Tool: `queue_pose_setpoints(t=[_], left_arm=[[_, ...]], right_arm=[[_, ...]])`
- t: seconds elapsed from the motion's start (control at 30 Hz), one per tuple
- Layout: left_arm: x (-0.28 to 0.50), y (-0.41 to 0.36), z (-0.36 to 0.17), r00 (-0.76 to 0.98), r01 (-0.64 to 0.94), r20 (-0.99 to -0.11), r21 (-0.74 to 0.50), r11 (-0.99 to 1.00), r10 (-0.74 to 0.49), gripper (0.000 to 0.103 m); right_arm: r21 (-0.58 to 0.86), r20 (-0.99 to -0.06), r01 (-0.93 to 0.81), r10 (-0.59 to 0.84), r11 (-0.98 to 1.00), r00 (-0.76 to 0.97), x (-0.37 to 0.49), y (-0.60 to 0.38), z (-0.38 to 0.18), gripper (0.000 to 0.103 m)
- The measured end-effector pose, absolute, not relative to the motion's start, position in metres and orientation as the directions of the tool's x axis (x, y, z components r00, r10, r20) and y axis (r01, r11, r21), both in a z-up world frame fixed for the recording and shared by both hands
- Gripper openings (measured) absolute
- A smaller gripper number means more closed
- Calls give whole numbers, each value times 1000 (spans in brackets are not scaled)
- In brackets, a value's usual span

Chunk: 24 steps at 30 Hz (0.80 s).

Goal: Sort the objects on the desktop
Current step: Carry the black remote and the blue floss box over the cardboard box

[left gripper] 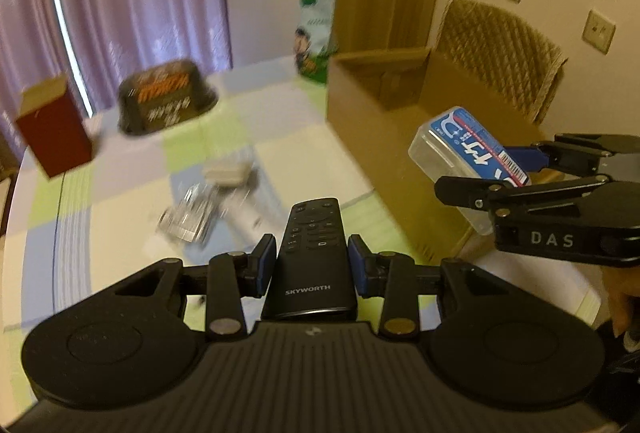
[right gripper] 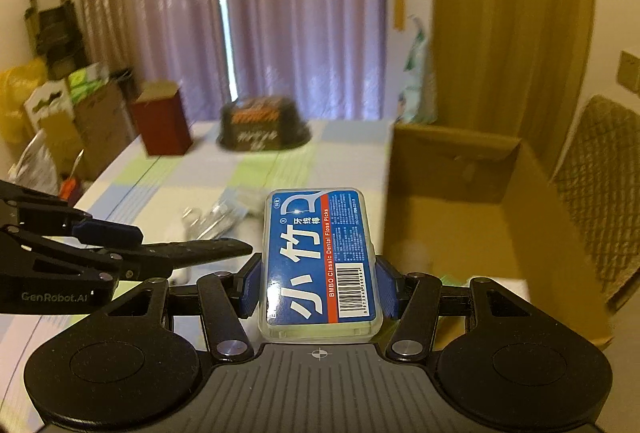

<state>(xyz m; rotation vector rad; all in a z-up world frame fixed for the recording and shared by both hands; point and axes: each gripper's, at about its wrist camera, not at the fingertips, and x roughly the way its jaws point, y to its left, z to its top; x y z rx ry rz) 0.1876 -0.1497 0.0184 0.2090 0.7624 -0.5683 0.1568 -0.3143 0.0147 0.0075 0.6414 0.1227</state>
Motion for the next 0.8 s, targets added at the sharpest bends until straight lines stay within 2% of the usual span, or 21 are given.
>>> queue_pose_setpoints(t=[0.37, 0.8], left_arm=[[206, -241, 56, 566, 645, -642, -45, 763, -517, 33], [221, -305, 26, 494, 698, -681, -61, 714, -541, 33]], right_arm=[[32, -580, 16, 6, 999, 815, 170, -390, 36, 55], [40, -626, 107, -59, 993, 777, 173, -453, 10, 55]])
